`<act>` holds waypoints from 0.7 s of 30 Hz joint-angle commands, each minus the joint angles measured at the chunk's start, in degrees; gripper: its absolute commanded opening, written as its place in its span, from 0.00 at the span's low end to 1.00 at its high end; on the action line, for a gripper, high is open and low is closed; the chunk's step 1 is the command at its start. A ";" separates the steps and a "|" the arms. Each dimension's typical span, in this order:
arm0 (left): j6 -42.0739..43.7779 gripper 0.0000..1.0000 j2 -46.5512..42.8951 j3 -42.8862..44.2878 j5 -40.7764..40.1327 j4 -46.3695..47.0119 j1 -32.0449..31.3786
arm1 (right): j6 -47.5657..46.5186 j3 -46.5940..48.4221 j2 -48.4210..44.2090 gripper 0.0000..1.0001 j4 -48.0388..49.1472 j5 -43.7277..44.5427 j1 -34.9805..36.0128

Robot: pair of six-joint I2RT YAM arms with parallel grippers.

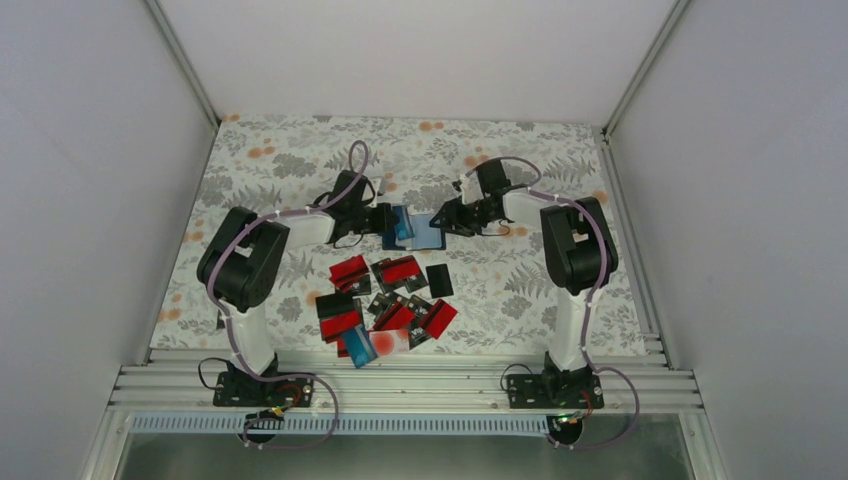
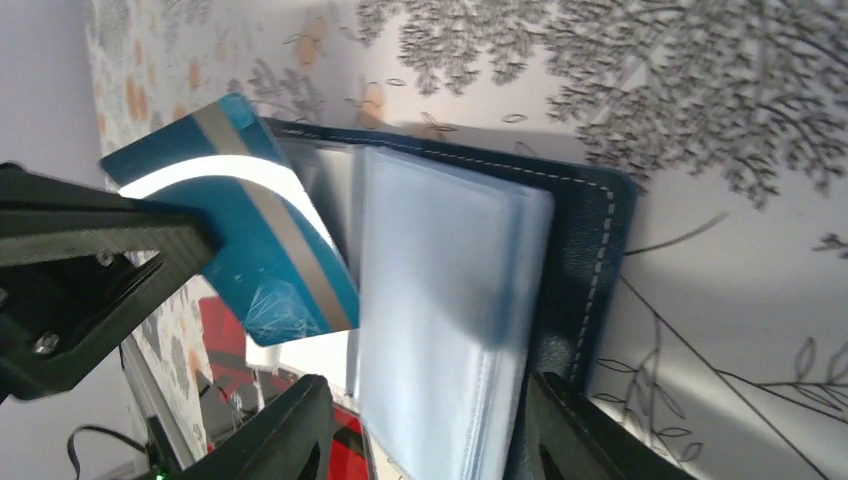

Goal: Put the credit cards into the card holder

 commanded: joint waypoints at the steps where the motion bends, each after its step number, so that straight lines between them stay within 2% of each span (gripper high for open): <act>1: 1.24 0.02 1.72 1.09 0.88 -1.81 0.10 | 0.30 -1.54 1.52 0.46 2.54 3.12 0.00; 4: 1.20 0.02 1.91 1.18 0.88 -1.91 0.06 | 0.14 -2.41 1.82 0.33 2.89 3.61 0.04; 7: 1.17 0.02 1.92 1.33 1.56 -1.95 0.11 | 0.18 -3.57 1.84 0.27 3.36 3.96 0.03; 14: 0.56 0.02 2.53 1.79 4.30 -1.92 0.10 | 0.22 -5.60 1.99 0.25 4.39 4.62 0.00; 21: -3.61 0.02 4.47 1.53 7.56 -1.04 1.16 | 0.65 -8.32 2.24 0.24 6.20 5.28 0.05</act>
